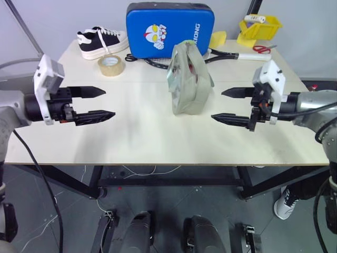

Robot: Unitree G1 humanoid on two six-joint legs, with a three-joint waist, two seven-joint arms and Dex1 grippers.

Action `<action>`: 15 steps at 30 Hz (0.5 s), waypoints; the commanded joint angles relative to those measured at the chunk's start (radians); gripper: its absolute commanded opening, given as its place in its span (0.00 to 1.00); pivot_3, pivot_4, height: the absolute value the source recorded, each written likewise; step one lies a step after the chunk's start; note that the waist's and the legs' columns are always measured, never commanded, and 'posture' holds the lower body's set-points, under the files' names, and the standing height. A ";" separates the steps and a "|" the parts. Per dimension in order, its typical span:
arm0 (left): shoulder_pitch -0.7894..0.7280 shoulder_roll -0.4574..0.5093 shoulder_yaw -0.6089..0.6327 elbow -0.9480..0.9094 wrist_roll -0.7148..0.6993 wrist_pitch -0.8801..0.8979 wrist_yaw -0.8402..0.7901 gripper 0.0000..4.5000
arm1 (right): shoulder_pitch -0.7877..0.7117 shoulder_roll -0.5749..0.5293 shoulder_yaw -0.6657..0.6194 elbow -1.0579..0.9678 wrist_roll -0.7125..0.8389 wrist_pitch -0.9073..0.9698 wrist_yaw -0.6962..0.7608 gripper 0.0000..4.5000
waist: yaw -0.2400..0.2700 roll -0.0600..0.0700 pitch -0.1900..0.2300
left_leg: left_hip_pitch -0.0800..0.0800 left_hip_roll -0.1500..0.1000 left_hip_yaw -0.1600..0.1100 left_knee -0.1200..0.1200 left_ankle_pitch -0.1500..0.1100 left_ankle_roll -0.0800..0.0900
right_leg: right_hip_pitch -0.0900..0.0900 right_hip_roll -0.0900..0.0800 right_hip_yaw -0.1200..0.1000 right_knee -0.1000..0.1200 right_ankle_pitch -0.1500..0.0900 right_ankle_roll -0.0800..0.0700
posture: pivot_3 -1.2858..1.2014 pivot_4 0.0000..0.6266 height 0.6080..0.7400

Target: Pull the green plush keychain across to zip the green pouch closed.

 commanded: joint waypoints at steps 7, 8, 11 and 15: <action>-0.096 0.001 0.029 0.051 -0.007 0.018 0.020 0.99 | -0.007 -0.009 -0.038 -0.016 0.002 -0.009 -0.021 1.00 | -0.005 0.000 0.000 | 0.000 0.000 0.001 0.000 0.000 0.000 | 0.000 0.001 0.000 0.000 0.000 0.001 | 0.52 0.24 1.00; -0.093 0.002 0.032 0.051 -0.007 0.018 0.018 0.99 | -0.010 -0.008 -0.035 -0.012 0.000 -0.010 -0.021 1.00 | -0.005 0.000 0.000 | 0.000 0.000 0.001 0.000 0.000 0.000 | 0.000 0.001 0.000 0.000 0.000 0.001 | 0.52 0.24 1.00; -0.088 0.001 0.041 0.046 -0.008 0.015 0.019 0.99 | -0.021 -0.004 -0.025 -0.001 -0.006 -0.012 -0.023 1.00 | -0.005 0.000 0.000 | 0.000 0.000 0.001 0.000 0.000 0.000 | 0.000 0.001 0.000 0.000 0.000 0.001 | 0.52 0.24 1.00; -0.084 -0.019 0.072 0.038 -0.022 0.020 0.060 0.99 | -0.072 0.016 0.011 0.030 -0.024 0.019 -0.051 1.00 | -0.005 0.000 0.000 | 0.000 0.000 0.001 0.000 0.000 0.000 | 0.000 0.001 0.000 0.000 0.001 0.001 | 0.52 0.24 1.00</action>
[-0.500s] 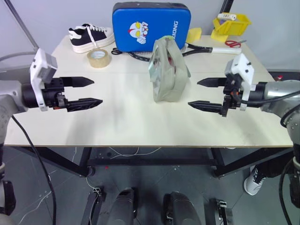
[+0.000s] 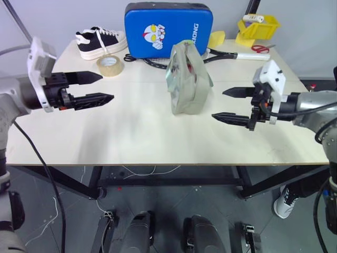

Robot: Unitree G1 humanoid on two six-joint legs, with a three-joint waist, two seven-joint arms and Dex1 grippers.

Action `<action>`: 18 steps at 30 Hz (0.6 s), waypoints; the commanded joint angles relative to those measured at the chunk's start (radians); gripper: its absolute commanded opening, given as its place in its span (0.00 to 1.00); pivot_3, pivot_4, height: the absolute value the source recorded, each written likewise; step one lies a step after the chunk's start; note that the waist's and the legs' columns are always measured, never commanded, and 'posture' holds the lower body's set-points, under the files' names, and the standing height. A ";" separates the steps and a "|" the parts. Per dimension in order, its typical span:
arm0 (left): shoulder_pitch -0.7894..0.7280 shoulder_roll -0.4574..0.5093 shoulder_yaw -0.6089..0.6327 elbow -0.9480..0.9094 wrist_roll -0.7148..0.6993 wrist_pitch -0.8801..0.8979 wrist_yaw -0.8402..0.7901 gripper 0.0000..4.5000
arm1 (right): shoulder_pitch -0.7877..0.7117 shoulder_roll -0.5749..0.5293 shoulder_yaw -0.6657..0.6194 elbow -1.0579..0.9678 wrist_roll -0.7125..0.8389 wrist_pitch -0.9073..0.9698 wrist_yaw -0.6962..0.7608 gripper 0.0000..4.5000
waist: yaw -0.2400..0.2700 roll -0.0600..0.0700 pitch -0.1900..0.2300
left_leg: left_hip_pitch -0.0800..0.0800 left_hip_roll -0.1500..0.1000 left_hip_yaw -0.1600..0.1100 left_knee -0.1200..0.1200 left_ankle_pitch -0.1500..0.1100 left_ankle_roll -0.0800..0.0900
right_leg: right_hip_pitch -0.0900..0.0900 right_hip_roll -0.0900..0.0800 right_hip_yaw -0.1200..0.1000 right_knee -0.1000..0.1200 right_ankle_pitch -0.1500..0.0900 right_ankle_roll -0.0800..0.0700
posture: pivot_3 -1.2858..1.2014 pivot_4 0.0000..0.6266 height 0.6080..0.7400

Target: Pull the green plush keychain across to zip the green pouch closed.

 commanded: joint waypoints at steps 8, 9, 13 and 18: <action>-0.053 -0.111 0.140 -0.016 -0.088 -0.006 0.156 0.99 | -0.528 0.240 0.171 0.492 -0.203 0.185 -0.233 1.00 | -0.008 0.000 0.000 | 0.000 0.001 0.001 0.001 0.000 0.000 | -0.003 0.001 0.002 0.002 0.003 -0.001 | 0.52 0.24 1.00; -0.052 -0.112 0.137 -0.016 -0.088 -0.011 0.155 0.99 | -0.583 0.279 0.185 0.576 -0.236 0.165 -0.258 1.00 | -0.008 0.000 0.000 | 0.000 0.001 0.002 0.001 0.000 0.000 | -0.003 0.001 0.003 0.003 0.003 -0.001 | 0.52 0.24 1.00; -0.055 -0.117 0.126 -0.016 -0.087 -0.020 0.155 0.99 | -0.737 0.405 0.198 0.848 -0.324 0.039 -0.301 1.00 | -0.003 0.000 0.000 | 0.000 0.000 0.004 -0.002 0.000 0.000 | -0.004 0.002 0.003 0.003 0.003 -0.001 | 0.52 0.24 1.00; -0.044 -0.121 0.122 -0.030 -0.088 -0.026 0.152 0.99 | -0.907 0.558 0.179 1.194 -0.398 -0.145 -0.338 1.00 | -0.008 0.000 0.000 | -0.001 0.000 0.008 -0.002 0.000 0.000 | -0.006 0.001 0.005 0.003 0.004 0.001 | 0.52 0.24 1.00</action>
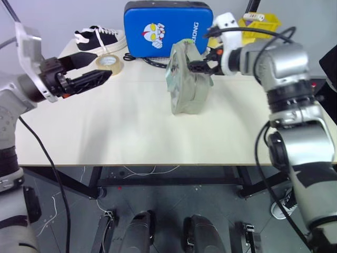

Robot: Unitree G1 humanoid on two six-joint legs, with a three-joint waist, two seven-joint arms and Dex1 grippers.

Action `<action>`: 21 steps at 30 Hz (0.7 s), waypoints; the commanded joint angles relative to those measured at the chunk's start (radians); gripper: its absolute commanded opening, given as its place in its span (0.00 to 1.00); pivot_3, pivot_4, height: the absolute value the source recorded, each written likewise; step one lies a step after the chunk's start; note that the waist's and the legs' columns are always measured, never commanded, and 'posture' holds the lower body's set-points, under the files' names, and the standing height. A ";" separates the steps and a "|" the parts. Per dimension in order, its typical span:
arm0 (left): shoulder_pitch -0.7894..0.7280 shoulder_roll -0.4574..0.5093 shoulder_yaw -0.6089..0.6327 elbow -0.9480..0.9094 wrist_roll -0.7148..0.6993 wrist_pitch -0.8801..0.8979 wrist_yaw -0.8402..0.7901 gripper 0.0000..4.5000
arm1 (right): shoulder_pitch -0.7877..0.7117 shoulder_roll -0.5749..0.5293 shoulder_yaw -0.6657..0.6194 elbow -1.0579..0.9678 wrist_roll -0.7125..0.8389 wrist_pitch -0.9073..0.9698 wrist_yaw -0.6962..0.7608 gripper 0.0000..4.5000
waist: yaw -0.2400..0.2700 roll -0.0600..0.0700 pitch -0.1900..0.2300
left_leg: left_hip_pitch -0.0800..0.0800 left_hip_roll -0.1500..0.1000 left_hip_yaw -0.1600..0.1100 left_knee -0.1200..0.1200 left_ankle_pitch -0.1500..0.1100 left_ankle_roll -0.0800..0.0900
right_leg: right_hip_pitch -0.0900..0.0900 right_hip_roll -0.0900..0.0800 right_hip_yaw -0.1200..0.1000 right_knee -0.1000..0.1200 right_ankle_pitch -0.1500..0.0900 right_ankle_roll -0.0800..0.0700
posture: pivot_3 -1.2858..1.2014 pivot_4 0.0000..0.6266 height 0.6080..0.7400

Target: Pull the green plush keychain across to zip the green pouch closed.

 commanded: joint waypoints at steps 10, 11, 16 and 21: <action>0.026 0.020 0.023 -0.071 -0.008 -0.016 0.002 1.00 | -0.174 0.187 -0.046 0.443 -0.164 -0.256 -0.098 0.60 | -0.003 0.000 0.000 | 0.000 0.000 0.001 0.000 0.000 0.000 | -0.001 0.001 0.002 0.001 0.000 0.000 | 0.52 0.24 1.00; 0.031 0.022 0.025 -0.076 -0.007 -0.016 0.004 1.00 | -0.174 0.193 -0.051 0.450 -0.171 -0.263 -0.103 0.48 | -0.003 0.000 0.000 | 0.001 0.000 0.001 -0.001 0.000 0.000 | -0.001 0.001 0.002 0.001 0.000 0.000 | 0.52 0.24 1.00; 0.046 0.026 0.027 -0.090 -0.010 -0.015 0.010 1.00 | -0.200 0.194 -0.081 0.448 -0.188 -0.282 -0.087 0.00 | -0.004 0.000 0.000 | 0.001 0.000 0.001 -0.001 0.000 0.000 | -0.001 0.001 0.002 0.001 0.000 0.000 | 0.52 0.24 1.00; 0.039 0.023 0.015 -0.082 -0.006 -0.019 0.011 1.00 | -0.217 0.148 -0.041 0.395 -0.233 -0.303 0.118 0.00 | -0.004 0.000 0.000 | 0.001 0.000 0.001 -0.001 0.000 0.000 | -0.001 0.001 0.002 0.001 0.000 0.000 | 0.52 0.24 1.00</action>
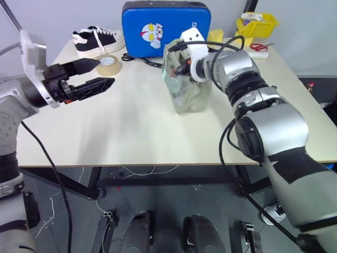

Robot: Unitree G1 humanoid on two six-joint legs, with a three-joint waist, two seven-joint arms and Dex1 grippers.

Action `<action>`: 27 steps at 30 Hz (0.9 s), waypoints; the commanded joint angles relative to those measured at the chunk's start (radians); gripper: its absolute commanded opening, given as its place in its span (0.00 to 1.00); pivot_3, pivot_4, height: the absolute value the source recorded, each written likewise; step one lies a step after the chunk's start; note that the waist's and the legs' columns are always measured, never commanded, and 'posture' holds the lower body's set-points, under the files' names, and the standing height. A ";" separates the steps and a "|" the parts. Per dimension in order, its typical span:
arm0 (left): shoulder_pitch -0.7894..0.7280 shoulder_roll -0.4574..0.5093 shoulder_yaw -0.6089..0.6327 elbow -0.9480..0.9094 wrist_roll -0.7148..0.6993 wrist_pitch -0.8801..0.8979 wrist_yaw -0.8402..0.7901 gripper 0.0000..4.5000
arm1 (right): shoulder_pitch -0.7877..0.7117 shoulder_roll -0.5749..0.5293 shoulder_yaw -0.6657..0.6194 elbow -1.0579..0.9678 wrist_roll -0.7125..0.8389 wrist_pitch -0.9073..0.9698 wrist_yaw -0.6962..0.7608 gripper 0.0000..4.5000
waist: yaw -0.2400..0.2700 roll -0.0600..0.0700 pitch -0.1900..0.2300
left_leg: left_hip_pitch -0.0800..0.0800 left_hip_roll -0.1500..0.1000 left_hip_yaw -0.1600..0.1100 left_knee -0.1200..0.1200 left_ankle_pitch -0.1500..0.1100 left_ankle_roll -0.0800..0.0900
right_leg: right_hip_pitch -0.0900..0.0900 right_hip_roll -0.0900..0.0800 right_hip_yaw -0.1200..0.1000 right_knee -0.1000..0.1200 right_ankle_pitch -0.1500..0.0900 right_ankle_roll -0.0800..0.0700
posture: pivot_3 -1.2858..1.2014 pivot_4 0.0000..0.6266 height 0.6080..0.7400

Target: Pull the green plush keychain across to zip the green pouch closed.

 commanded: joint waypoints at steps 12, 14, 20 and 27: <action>-0.052 0.000 -0.034 0.031 0.015 -0.030 -0.021 1.00 | 0.368 -0.356 0.141 -0.999 0.084 0.017 0.800 0.00 | 0.007 -0.001 0.000 | 0.000 0.000 0.005 -0.003 0.000 0.000 | -0.003 0.001 0.002 0.000 0.000 0.000 | 0.52 0.24 1.00; -0.063 0.000 -0.043 0.043 0.020 -0.033 -0.028 1.00 | 0.433 -0.379 0.149 -1.084 0.084 0.046 0.793 0.00 | 0.004 0.000 0.000 | 0.000 0.001 0.008 -0.002 0.000 0.000 | -0.003 0.001 0.002 0.001 0.000 0.000 | 0.52 0.24 1.00; -0.079 0.007 -0.057 0.056 0.025 -0.033 -0.046 1.00 | 0.520 -0.421 0.143 -1.209 0.105 0.057 0.774 0.00 | 0.007 0.000 0.000 | 0.001 0.003 0.012 -0.001 0.000 -0.001 | -0.005 0.002 0.006 0.002 0.001 -0.001 | 0.52 0.24 1.00; -0.070 0.000 -0.066 0.052 0.034 -0.038 -0.051 1.00 | 0.556 -0.464 0.163 -1.212 0.098 0.009 0.772 0.18 | 0.009 -0.001 0.000 | 0.000 0.003 0.013 0.001 0.000 0.000 | -0.005 0.002 0.009 0.002 0.002 0.001 | 0.52 0.24 1.00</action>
